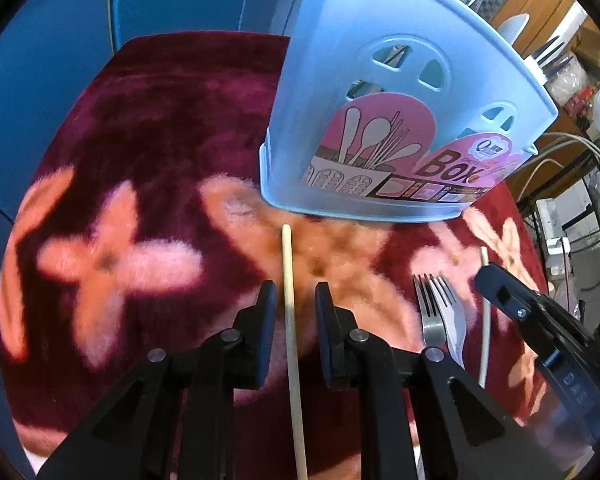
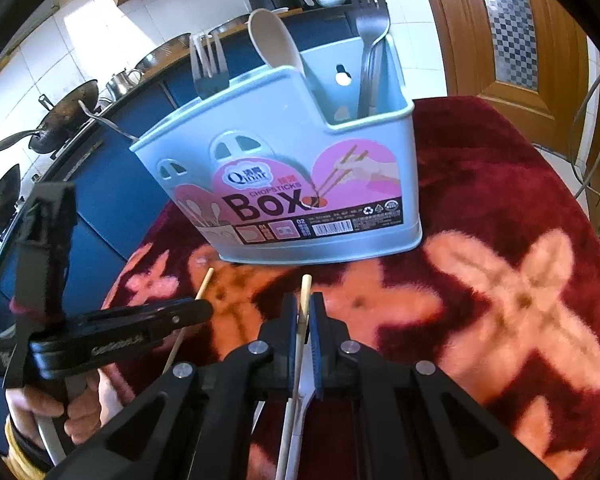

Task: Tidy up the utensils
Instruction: 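Lift both chopsticks and lower them into the blue holder with both tools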

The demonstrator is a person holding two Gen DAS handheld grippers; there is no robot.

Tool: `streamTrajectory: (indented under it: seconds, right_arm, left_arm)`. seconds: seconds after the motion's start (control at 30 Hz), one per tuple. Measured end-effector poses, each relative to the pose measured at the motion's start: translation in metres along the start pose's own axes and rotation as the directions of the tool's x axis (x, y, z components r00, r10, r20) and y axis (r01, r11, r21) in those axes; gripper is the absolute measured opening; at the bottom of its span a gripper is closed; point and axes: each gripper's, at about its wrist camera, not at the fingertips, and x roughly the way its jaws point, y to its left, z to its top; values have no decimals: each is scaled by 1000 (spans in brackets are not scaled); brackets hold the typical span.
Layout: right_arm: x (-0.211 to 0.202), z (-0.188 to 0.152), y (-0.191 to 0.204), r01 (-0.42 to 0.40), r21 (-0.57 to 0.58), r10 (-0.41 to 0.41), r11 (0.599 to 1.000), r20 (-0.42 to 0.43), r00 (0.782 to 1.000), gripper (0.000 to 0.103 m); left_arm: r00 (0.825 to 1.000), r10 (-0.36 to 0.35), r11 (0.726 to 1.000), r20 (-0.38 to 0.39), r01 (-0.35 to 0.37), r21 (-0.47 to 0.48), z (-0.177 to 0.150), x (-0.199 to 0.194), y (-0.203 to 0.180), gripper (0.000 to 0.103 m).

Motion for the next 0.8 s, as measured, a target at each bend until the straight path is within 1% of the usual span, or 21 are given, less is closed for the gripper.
streamTrajectory:
  seconds: [0.03, 0.1, 0.17, 0.2, 0.3, 0.43, 0.5, 0.6, 0.7, 0.77, 0.8]
  right_arm:
    - [-3, 0, 0, -5, -2, 5, 1000, 5, 1000, 7]
    - [-8, 1, 0, -12, -7, 12, 1000, 19, 1000, 7]
    - [-13, 1, 1, -20, -8, 20, 1000, 35, 999, 7]
    - [-17, 2, 1, -25, -9, 26, 1000, 47, 999, 7]
    - [-27, 3, 3, -34, -18, 35, 999, 79, 996, 7]
    - [-47, 5, 8, -40, -36, 44, 999, 140, 989, 7]
    - [-58, 6, 11, -40, -42, 47, 998, 183, 982, 6]
    - [-74, 8, 16, -36, -51, 47, 998, 246, 968, 6]
    - [-89, 11, 20, -21, -62, 39, 998, 311, 950, 6]
    - [-97, 14, 22, -11, -70, 35, 997, 347, 937, 6]
    - [-101, 16, 24, -5, -76, 32, 997, 363, 931, 6]
  left_arm:
    - [1000, 0, 1000, -2, 0, 7, 2, 0, -1, 18]
    - [1000, -11, 1000, 1, 11, 16, 4, -1, -2, 2]
    - [999, -39, 999, 11, 39, 11, 4, -4, -2, 2]
    - [997, -65, 998, 29, 65, 9, 3, -10, -3, 2]
    - [991, -102, 995, 88, 101, 19, 0, -27, -6, 2]
    - [971, -151, 988, 184, 144, 50, -7, -59, -14, 2]
    - [955, -172, 985, 241, 160, 68, -11, -76, -18, 2]
    - [924, -198, 980, 327, 179, 89, -15, -102, -20, 2]
    - [889, -204, 979, 410, 177, 103, -16, -123, -24, 2]
    - [859, -201, 979, 471, 164, 120, -12, -139, -25, 2]
    - [847, -199, 980, 494, 156, 126, -11, -146, -27, 2]
